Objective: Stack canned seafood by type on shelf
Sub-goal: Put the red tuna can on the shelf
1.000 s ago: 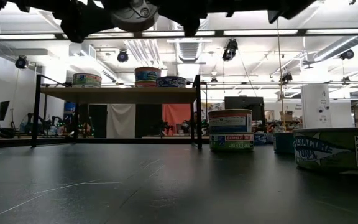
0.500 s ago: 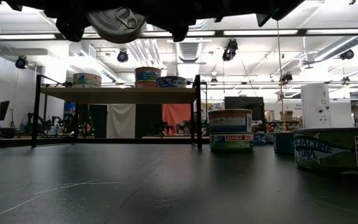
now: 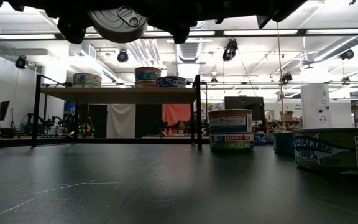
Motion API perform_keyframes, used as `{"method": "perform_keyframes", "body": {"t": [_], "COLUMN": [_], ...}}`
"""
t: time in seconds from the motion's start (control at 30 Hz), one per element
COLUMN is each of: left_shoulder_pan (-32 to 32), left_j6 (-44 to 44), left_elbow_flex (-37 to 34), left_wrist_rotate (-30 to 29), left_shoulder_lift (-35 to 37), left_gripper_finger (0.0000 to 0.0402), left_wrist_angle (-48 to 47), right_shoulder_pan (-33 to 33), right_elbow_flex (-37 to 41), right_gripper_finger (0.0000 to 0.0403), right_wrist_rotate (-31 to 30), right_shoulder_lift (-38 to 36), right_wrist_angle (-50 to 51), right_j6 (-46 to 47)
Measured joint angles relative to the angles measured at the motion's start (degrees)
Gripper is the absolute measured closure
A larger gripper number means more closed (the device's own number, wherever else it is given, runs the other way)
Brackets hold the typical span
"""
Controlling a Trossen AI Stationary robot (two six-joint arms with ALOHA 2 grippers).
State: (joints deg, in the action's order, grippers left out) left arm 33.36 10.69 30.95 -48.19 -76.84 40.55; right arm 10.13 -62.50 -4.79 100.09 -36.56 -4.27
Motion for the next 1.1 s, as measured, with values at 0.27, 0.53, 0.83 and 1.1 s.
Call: {"method": "perform_keyframes", "body": {"t": [0.27, 0.53, 0.83, 1.1], "left_shoulder_pan": [0.09, -0.11, 0.10, -0.16], "left_j6": [2.21, 2.56, 14.25, 35.01], "left_elbow_flex": [-0.15, -0.32, -0.23, -0.24], "left_wrist_rotate": [-6.70, -2.45, -2.57, -3.69], "left_shoulder_lift": [0.81, 7.74, 19.07, 27.17], "left_gripper_finger": [0.0292, 0.0293, 0.0293, 0.0293], "left_wrist_angle": [0.21, -1.88, -15.77, -25.33], "right_shoulder_pan": [-0.45, -0.15, 0.05, 2.00], "right_elbow_flex": [-0.05, -0.40, -0.02, 0.11], "right_gripper_finger": [0.0116, 0.0072, 0.0075, 0.0095], "right_wrist_rotate": [-4.28, -12.86, -13.65, -13.45], "right_shoulder_lift": [-0.65, -5.37, -9.66, -9.43], "right_wrist_angle": [0.53, 8.82, 15.62, 16.74], "right_j6": [-1.05, -3.91, -6.36, -28.03]}}
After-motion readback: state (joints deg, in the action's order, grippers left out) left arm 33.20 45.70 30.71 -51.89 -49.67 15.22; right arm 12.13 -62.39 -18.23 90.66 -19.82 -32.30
